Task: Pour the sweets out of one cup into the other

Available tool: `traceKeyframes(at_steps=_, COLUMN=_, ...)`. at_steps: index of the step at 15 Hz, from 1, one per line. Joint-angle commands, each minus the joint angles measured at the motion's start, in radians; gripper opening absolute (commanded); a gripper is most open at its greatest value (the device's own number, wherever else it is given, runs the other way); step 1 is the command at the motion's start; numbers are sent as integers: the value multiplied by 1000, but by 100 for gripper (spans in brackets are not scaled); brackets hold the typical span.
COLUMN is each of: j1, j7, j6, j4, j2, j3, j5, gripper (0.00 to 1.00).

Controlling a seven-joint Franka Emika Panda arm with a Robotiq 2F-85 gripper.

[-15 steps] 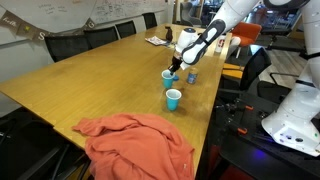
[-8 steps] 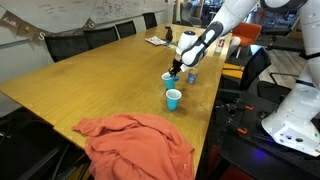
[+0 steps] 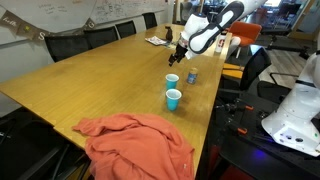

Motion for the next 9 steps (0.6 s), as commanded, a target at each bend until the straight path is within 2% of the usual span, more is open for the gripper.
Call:
traceKeyframes(at_steps=1, j1=24, j7=9, j6=-62, j4=-149, j2=-212, j3=-14, j5=-62, gripper=100)
traceKeyframes(at_steps=4, j1=1, j7=29, j6=-138, j4=-194, j2=-310, j3=6, j5=-110, gripper=100)
traceKeyframes(at_steps=9, j1=-42, j7=9, j6=-238, j4=-241, j2=-408, j3=43, j5=-91, gripper=100)
